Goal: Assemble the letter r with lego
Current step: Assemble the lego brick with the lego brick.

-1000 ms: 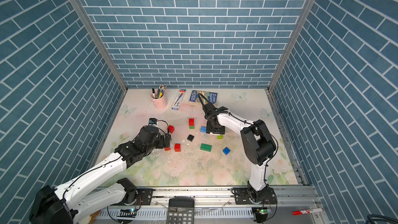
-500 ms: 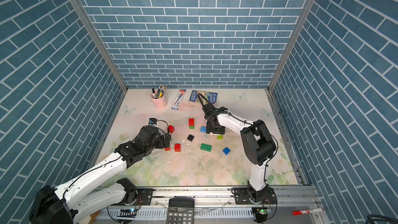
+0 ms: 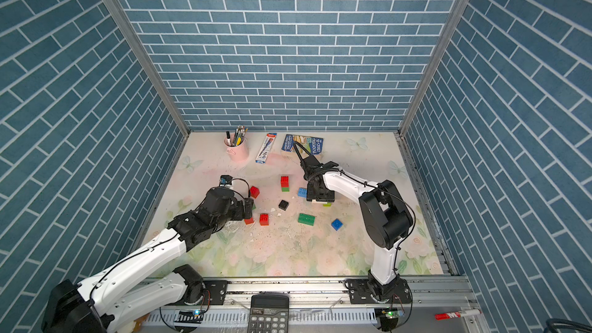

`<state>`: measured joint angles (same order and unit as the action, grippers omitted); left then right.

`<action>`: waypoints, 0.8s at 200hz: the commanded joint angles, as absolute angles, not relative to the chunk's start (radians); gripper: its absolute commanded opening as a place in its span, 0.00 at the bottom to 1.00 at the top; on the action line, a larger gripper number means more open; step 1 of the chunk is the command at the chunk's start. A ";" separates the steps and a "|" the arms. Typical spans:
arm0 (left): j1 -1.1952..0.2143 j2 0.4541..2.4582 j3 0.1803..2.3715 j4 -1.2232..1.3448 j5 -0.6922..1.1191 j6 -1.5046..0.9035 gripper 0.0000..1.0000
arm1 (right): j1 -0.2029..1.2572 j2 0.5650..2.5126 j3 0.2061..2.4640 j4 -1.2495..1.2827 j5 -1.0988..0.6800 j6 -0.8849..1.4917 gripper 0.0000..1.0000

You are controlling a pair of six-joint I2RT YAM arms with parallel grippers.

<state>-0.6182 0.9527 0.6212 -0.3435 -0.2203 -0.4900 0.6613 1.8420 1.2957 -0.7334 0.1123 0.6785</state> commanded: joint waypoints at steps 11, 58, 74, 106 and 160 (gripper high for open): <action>-0.612 0.939 0.597 -0.357 -0.230 -0.494 0.99 | 0.666 1.855 1.272 -0.757 0.115 0.721 0.25; -0.612 0.925 0.600 -0.365 -0.238 -0.493 1.00 | 0.666 1.877 1.283 -0.748 0.121 0.723 0.25; -0.612 0.922 0.600 -0.365 -0.241 -0.492 0.99 | 0.665 1.887 1.283 -0.749 0.127 0.720 0.24; -0.612 0.925 0.594 -0.364 -0.241 -0.495 1.00 | 0.658 1.938 1.261 -0.724 0.112 0.715 0.19; -0.612 0.933 0.605 -0.375 -0.250 -0.494 1.00 | 0.646 1.988 1.227 -0.654 0.070 0.714 0.14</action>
<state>-0.6182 0.9314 0.6064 -0.3454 -0.2317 -0.4900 0.6582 1.8717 1.2980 -0.6914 0.1238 0.6838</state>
